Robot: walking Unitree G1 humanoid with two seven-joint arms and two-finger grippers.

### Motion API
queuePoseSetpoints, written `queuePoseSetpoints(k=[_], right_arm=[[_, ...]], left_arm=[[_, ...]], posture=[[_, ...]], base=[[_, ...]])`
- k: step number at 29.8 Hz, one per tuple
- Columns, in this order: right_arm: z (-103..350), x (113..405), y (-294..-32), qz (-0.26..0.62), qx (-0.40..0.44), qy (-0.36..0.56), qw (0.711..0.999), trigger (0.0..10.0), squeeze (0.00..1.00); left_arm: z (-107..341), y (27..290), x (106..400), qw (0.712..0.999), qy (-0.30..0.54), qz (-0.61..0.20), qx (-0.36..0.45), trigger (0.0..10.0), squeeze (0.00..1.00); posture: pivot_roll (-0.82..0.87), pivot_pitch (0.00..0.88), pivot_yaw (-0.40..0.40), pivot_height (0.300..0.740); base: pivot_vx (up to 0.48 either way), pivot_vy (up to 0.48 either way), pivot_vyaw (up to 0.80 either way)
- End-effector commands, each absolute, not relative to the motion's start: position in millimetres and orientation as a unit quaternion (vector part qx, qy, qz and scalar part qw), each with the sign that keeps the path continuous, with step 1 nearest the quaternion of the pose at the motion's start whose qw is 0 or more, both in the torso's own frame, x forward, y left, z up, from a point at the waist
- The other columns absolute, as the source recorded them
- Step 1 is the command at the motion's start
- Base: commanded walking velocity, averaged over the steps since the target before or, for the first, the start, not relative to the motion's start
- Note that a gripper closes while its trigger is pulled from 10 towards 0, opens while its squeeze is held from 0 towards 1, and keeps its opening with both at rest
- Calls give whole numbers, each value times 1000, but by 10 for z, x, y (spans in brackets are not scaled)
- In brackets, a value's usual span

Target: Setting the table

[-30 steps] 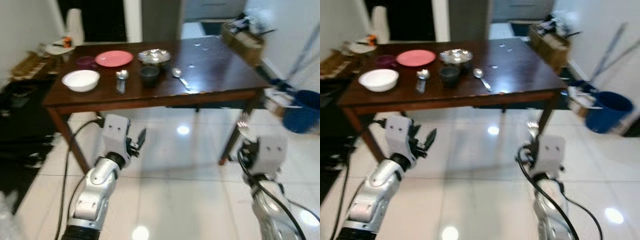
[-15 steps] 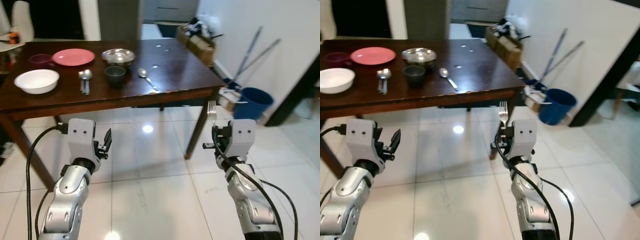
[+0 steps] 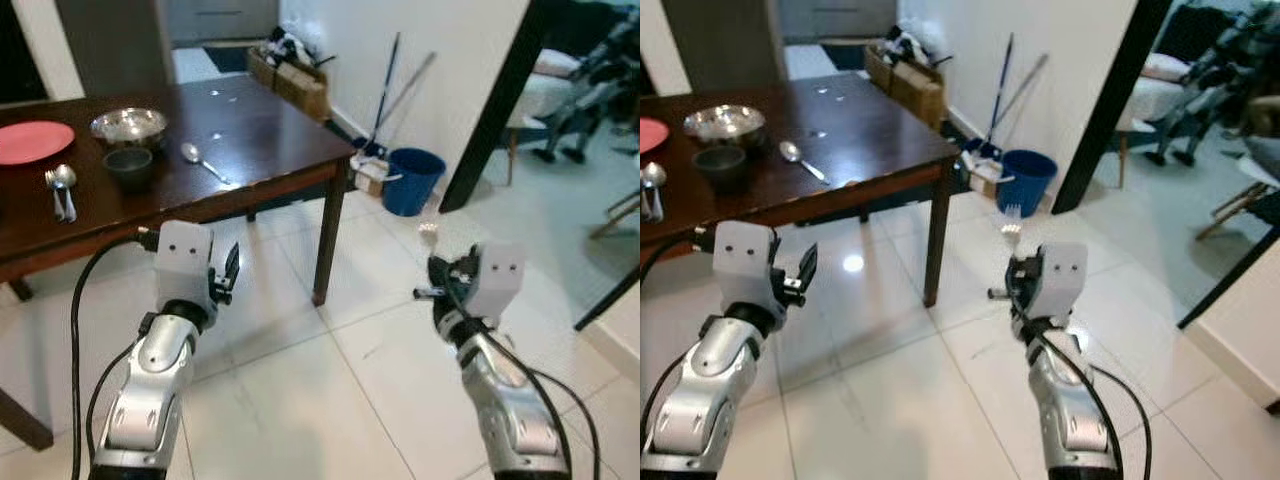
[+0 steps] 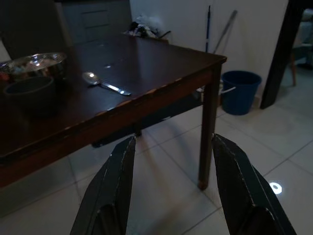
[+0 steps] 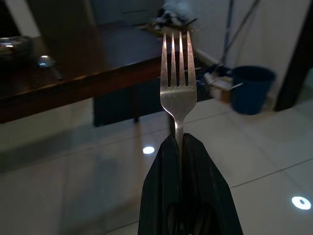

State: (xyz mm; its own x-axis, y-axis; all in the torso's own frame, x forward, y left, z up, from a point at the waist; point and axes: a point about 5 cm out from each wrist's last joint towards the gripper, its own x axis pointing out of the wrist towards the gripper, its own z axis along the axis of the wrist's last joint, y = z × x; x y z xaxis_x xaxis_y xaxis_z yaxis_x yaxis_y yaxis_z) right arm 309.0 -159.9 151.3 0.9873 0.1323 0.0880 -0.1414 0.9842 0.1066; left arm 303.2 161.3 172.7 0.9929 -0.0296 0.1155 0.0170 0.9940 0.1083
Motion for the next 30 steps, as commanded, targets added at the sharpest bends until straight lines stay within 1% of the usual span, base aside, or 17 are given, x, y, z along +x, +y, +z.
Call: queuePoseSetpoints(k=[1, 30], right_arm=[[1571, 3090, -1559, 78, 59, -50, 994, 10000, 0], [1611, 3057, -1599, 73, 73, -65, 993, 10000, 0]], left_arm=[[1749, 1573, 3067, 996, -66, -12, 62, 10000, 0], [1770, 1451, 3099, 995, -76, -36, 58, 10000, 0]], posture=[[-8, 0, 37, 740], [-25, 0, 59, 740]], base=[[424, 0, 0], [448, 0, 0]])
